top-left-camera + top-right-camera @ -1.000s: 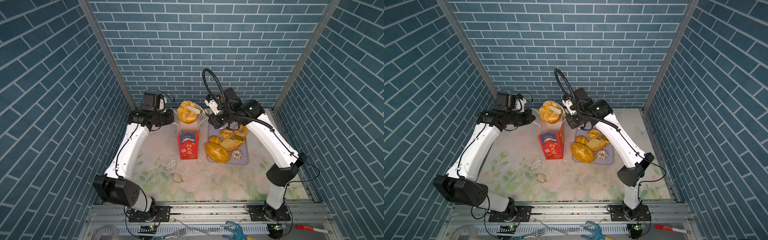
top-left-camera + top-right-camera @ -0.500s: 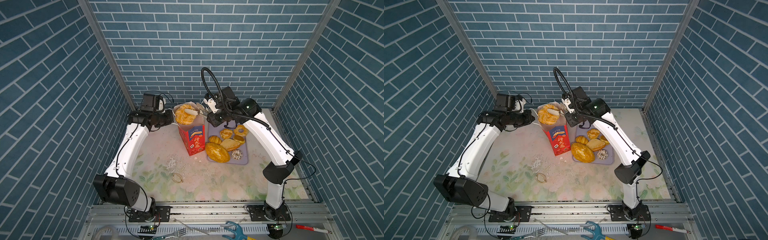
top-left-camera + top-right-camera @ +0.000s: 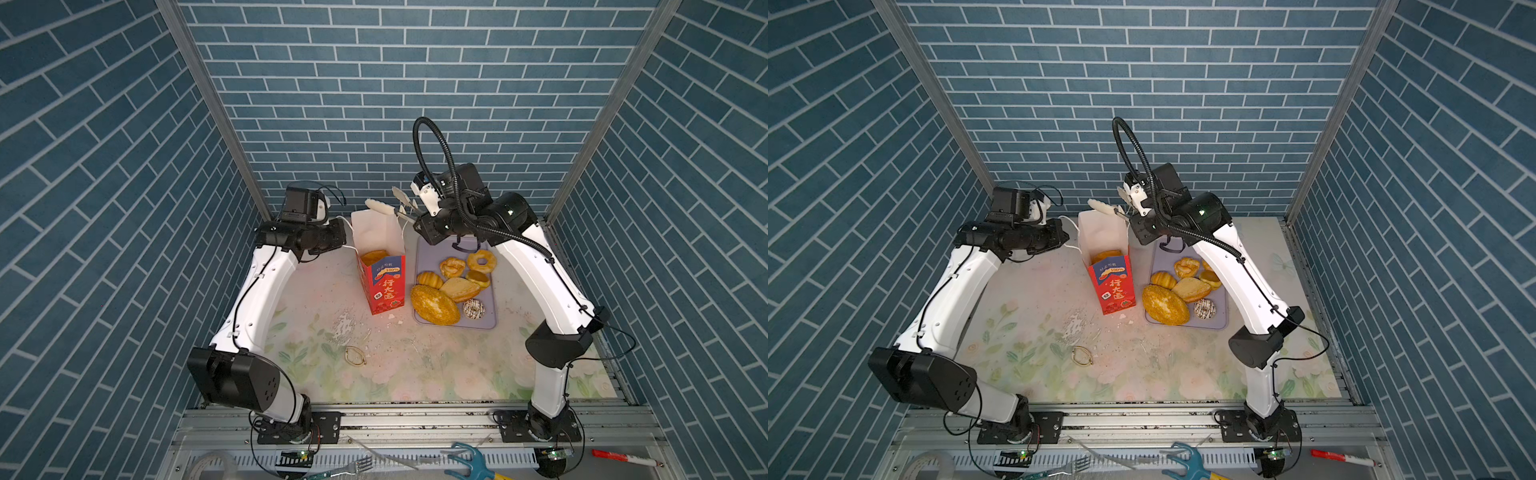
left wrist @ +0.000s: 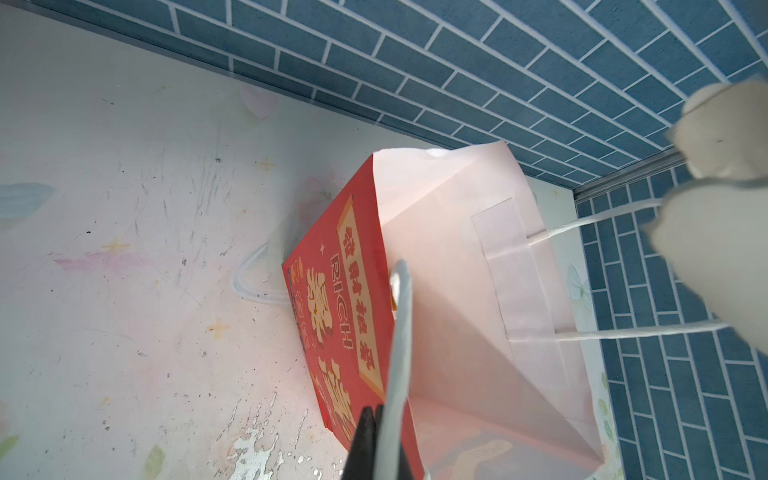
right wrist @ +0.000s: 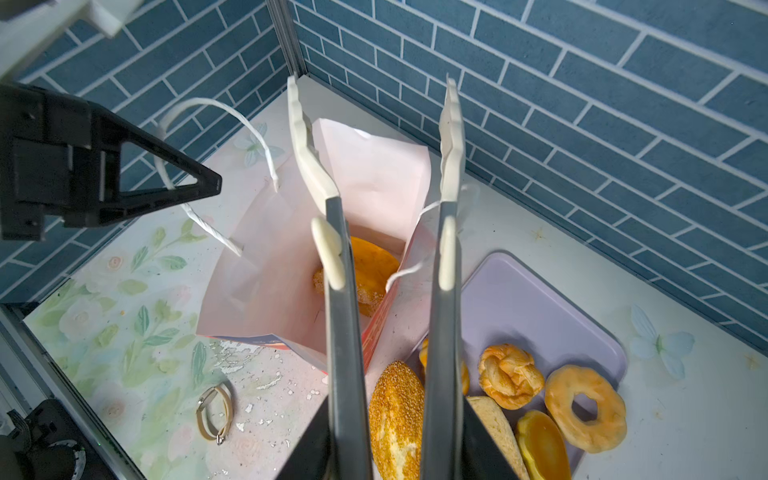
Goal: Place the fake bread into the paper bag
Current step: 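Open the tongs to drop the bread into the bag, then move the empty tongs back over the bread tray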
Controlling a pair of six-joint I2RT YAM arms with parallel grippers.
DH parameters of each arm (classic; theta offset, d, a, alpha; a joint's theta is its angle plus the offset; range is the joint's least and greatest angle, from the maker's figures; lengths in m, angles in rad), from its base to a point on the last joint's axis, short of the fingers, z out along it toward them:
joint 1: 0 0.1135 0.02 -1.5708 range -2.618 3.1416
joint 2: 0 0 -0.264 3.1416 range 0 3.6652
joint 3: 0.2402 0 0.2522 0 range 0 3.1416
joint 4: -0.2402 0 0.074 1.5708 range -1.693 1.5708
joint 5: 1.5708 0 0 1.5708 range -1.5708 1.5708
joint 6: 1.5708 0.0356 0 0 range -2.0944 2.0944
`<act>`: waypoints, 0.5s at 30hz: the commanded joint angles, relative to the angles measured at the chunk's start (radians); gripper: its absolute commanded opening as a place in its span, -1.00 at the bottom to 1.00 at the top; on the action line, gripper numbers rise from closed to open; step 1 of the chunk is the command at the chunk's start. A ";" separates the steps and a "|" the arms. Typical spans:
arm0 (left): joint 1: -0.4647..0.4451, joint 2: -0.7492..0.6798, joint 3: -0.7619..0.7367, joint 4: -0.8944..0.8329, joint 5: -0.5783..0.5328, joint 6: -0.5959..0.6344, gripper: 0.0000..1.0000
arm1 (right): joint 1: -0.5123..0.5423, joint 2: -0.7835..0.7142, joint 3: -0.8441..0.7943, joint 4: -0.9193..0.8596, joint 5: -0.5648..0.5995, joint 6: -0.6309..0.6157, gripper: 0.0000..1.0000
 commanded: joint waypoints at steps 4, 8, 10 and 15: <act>0.007 0.011 0.025 -0.004 -0.005 0.022 -1.00 | -0.094 -0.050 0.070 0.026 -0.037 0.081 -0.18; 0.011 0.017 0.036 -0.010 -0.004 0.029 -1.00 | -0.164 -0.094 0.026 -0.034 -0.010 0.091 -0.18; 0.010 0.016 0.039 -0.012 -0.004 0.033 -1.00 | -0.203 -0.118 -0.010 -0.082 0.007 0.096 -0.18; 0.014 0.011 0.050 -0.018 -0.003 0.042 -1.00 | -0.304 -0.213 -0.206 -0.130 0.045 0.115 -0.18</act>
